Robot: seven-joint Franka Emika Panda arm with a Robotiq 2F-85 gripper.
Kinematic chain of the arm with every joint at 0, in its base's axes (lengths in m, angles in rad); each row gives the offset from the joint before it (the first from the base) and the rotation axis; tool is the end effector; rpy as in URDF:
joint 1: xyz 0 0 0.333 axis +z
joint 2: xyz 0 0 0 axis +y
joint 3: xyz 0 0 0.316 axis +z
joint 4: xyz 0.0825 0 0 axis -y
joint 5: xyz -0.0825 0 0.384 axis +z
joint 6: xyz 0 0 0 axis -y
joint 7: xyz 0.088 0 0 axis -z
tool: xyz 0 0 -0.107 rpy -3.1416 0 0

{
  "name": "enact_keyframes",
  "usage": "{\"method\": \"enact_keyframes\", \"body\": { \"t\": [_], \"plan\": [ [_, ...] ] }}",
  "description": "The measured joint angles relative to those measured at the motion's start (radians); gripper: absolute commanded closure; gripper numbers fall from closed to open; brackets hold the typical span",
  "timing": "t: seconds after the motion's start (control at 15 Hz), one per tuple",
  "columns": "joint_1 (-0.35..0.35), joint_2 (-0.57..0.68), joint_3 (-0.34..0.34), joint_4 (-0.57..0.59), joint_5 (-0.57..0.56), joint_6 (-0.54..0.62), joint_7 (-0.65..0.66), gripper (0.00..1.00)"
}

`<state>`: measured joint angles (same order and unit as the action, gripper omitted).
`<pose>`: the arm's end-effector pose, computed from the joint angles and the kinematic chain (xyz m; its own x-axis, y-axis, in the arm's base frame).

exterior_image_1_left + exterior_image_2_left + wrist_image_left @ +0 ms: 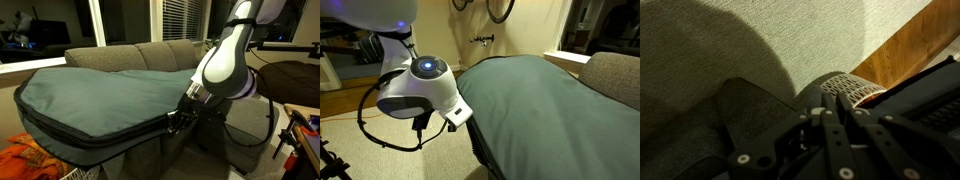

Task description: Close the zip on the green bag

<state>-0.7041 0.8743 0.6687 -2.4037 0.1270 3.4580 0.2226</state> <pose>0.4836 0.0114 0.0732 0.7706 -0.6303 0.0947 -0.5092 -0.6981 -0.5033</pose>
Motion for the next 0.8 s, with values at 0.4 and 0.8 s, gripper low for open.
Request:
{"method": "enact_keyframes", "body": {
  "t": [0.4, 0.8],
  "plan": [
    [-0.074, 0.0, -0.002, -0.032, -0.042, 0.0, 0.002, 0.94],
    [-0.184, -0.001, -0.003, -0.07, -0.102, 0.0, 0.002, 0.94]
  ]
}}
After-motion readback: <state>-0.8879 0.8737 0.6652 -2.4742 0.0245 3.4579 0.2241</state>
